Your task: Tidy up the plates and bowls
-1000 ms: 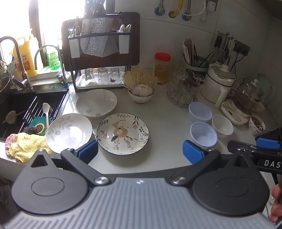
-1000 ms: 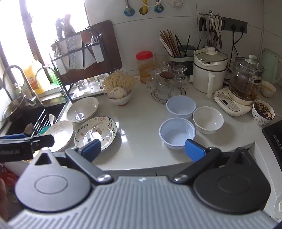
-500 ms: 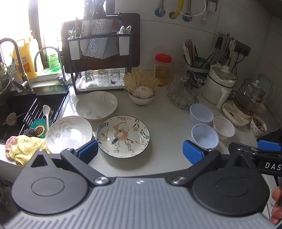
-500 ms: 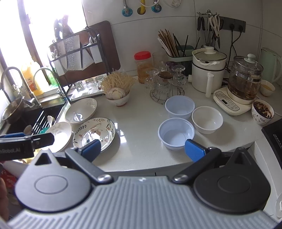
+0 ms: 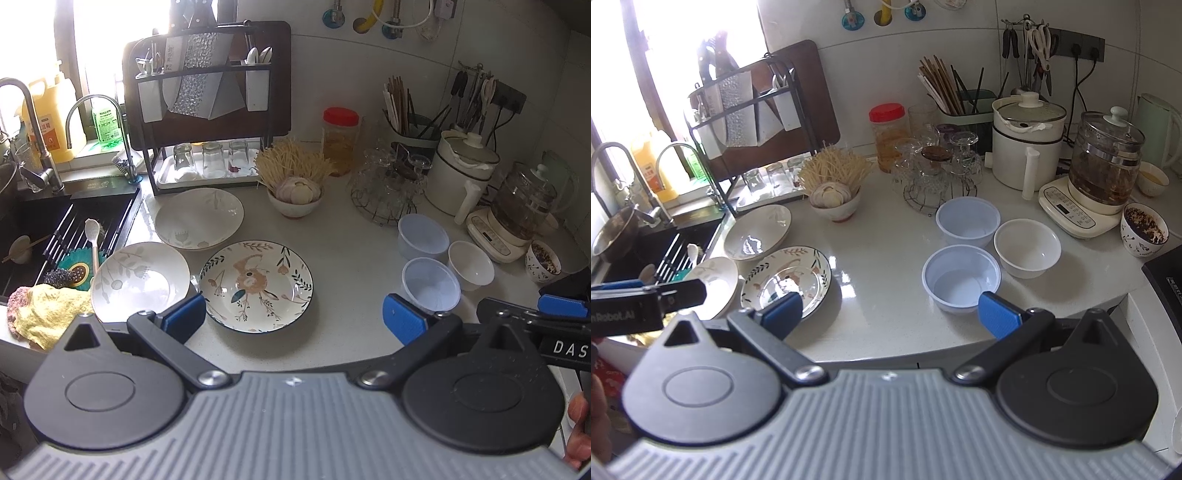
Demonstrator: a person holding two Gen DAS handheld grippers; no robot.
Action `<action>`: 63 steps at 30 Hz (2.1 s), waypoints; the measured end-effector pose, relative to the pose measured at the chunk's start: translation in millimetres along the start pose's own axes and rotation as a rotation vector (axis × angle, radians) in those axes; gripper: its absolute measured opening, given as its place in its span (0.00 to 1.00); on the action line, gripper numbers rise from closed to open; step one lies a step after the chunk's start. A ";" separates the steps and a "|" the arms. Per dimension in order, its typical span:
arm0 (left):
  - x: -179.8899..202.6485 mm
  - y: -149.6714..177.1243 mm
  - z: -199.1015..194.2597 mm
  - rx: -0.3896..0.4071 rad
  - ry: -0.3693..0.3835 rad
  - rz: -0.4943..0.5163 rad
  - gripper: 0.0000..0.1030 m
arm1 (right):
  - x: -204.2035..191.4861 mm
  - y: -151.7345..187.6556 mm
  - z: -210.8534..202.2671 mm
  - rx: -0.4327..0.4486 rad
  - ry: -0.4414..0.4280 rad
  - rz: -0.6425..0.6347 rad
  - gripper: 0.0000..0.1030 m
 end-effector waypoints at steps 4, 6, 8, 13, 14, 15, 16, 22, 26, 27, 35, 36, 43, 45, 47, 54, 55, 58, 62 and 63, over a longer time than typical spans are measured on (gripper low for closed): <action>0.5 -3.3 4.4 -0.005 0.001 -0.002 1.00 | -0.4 -1.3 1.3 0.004 0.002 0.001 1.00; 1.8 -3.7 6.4 -0.009 0.002 0.000 1.00 | 0.7 -1.8 2.0 0.006 0.008 0.007 1.00; 3.9 -3.7 7.8 -0.010 0.004 0.006 1.00 | 1.4 -2.3 3.4 0.002 0.008 0.011 1.00; 5.1 -4.3 9.2 -0.007 -0.003 0.011 1.00 | 3.6 -2.1 3.2 0.002 0.016 0.015 1.00; 5.2 -4.6 9.6 -0.008 -0.002 0.012 1.00 | 3.2 -2.5 3.6 0.004 0.015 0.014 1.00; 5.3 -4.7 9.7 -0.007 0.000 0.012 1.00 | 2.6 -2.9 4.2 0.004 0.012 0.012 1.00; 5.4 -5.0 10.1 -0.008 0.001 0.013 1.00 | 2.1 -3.0 4.6 0.003 0.010 0.010 1.00; 6.7 -5.2 11.6 -0.011 0.005 0.015 1.00 | 3.6 -2.1 5.3 0.005 0.010 0.012 1.00; 7.6 -6.2 13.0 -0.015 0.010 0.019 1.00 | 5.0 -2.7 6.2 0.003 0.009 0.009 1.00; 7.4 -6.4 13.6 -0.016 0.009 0.014 1.00 | 6.0 -2.6 5.8 0.005 0.009 0.011 1.00; 12.1 -7.1 16.7 -0.033 0.018 0.031 1.00 | 8.6 -2.2 5.9 0.003 0.013 0.027 1.00; 12.1 -7.0 16.9 -0.034 0.019 0.030 1.00 | 9.2 -2.2 5.7 0.003 0.011 0.027 1.00; 16.0 -9.2 19.2 -0.039 0.024 0.041 1.00 | 8.3 -2.5 5.7 0.007 0.001 0.014 1.00; 17.6 -9.5 19.8 -0.042 0.025 0.045 1.00 | 8.7 -3.1 4.3 0.012 0.000 0.014 1.00; 18.5 -9.3 19.8 -0.043 0.029 0.046 1.00 | 10.8 -2.9 4.3 0.010 -0.015 0.025 1.00; 20.1 -8.4 19.6 -0.058 0.028 0.032 1.00 | 15.8 -1.7 3.3 0.006 -0.027 0.031 1.00; 20.5 -8.4 20.2 -0.062 0.029 0.028 1.00 | 16.8 -1.9 3.1 0.008 -0.033 0.030 1.00; 25.2 -7.1 20.5 -0.065 0.029 0.030 1.00 | 19.0 -2.1 3.0 0.007 -0.046 0.032 1.00; 32.2 -6.6 21.5 -0.064 0.024 0.035 1.00 | 21.0 -2.2 4.6 0.004 -0.060 0.024 1.00; 33.4 -6.6 22.0 -0.062 0.023 0.034 1.00 | 22.7 -3.0 6.2 0.001 -0.061 0.026 1.00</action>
Point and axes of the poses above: each gripper's, at about its wrist camera, not at the fingertips, and z roughly the way its jaws point, x to its right, y to its underside, the point moved 1 cm from there along z, roughly the way its jaws point, and after that the axes turned 7 degrees about -y, right-handed, at the moved point
